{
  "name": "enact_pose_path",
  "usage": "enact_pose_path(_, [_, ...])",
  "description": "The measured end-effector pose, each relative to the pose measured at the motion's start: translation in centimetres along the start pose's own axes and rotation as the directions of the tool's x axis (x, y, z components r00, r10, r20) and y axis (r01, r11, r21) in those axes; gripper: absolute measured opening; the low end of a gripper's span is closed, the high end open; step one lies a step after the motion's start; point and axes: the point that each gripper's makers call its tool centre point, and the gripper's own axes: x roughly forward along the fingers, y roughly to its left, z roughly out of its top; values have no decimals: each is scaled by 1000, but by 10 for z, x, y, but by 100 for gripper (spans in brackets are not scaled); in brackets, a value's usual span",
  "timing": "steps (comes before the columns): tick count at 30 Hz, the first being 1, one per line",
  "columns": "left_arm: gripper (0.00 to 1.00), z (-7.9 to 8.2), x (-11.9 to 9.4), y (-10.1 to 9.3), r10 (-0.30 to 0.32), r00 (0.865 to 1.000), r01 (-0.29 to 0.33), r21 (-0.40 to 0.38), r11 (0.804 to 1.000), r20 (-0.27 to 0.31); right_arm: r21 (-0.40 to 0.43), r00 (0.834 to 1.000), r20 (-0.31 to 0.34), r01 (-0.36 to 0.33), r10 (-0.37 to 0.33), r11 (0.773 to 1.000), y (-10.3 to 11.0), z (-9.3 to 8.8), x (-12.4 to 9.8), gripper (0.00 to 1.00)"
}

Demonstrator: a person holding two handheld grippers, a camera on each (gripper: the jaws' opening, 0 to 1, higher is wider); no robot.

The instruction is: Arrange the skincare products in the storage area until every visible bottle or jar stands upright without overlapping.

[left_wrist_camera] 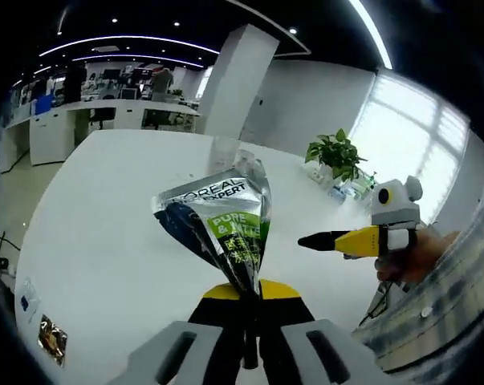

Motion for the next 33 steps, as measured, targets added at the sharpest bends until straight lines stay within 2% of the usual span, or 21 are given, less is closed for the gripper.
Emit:
enact_pose_path(2, [3, -3, 2, -7, -17, 1000, 17, 40, 999, -15, 39, 1000, 15, -23, 23, 999, 4, 4, 1, 52])
enact_pose_path(3, [3, -5, 4, -13, -26, 1000, 27, 44, 999, -17, 87, 999, 26, -43, 41, 995, 8, 7, 1, 52])
enact_pose_path(5, [3, -9, 7, -28, -63, 998, 66, 104, 992, -30, 144, 997, 38, -68, 63, 987, 13, 9, 1, 52])
enact_pose_path(7, [3, -12, 9, -39, -88, 995, 94, 146, 985, -45, 196, 998, 38, -64, 57, 979, 11, 8, 1, 50])
enact_pose_path(8, [3, -13, 10, -45, -105, 993, 112, 159, 981, -51, 181, 997, 41, -72, 66, 981, 11, 8, 0, 48])
enact_pose_path(11, [3, -17, 12, -59, -144, 987, 156, 214, 964, -71, 187, 997, 25, -81, 77, 979, 15, 4, -3, 28])
enact_pose_path(12, [3, -19, 13, -63, -155, 985, 169, 233, 958, -78, 204, 996, 13, -84, 83, 975, 15, 0, -6, 19])
enact_pose_path(13, [3, -22, 15, -63, -147, 985, 165, 248, 955, -93, 245, 993, 27, -118, 115, 962, 22, 2, -7, 17])
enact_pose_path(14, [3, -21, 15, -64, -150, 986, 165, 242, 956, -79, 224, 996, 23, -90, 87, 970, 15, 1, -9, 17])
enact_pose_path(18, [4, -26, 16, -69, -198, 976, 213, 203, 956, -91, 241, 994, 20, -108, 106, 964, 18, -2, -18, 11])
enact_pose_path(21, [8, -31, 20, -70, -203, 973, 219, 174, 960, -107, 207, 993, 0, -115, 117, 972, 22, -5, -20, 8])
enact_pose_path(24, [19, -32, 23, -68, -193, 975, 207, 141, 968, -110, 186, 992, -9, -119, 123, 975, 25, -6, -22, 6])
enact_pose_path(26, [27, -31, 23, -70, -213, 972, 223, 99, 970, -96, 177, 992, -6, -122, 125, 977, 24, -4, -25, 5])
enact_pose_path(28, [35, -30, 22, -71, -245, 965, 250, 50, 967, -94, 177, 991, -3, -134, 136, 975, 24, -1, -27, 4])
enact_pose_path(30, [42, -25, 21, -71, -276, 959, 274, -39, 961, -64, 173, 989, -1, -145, 147, 974, 24, 1, -30, 3])
enact_pose_path(33, [50, -20, 18, -67, -305, 951, 301, -94, 949, -40, 157, 988, -1, -154, 156, 976, 24, 6, -34, 1])
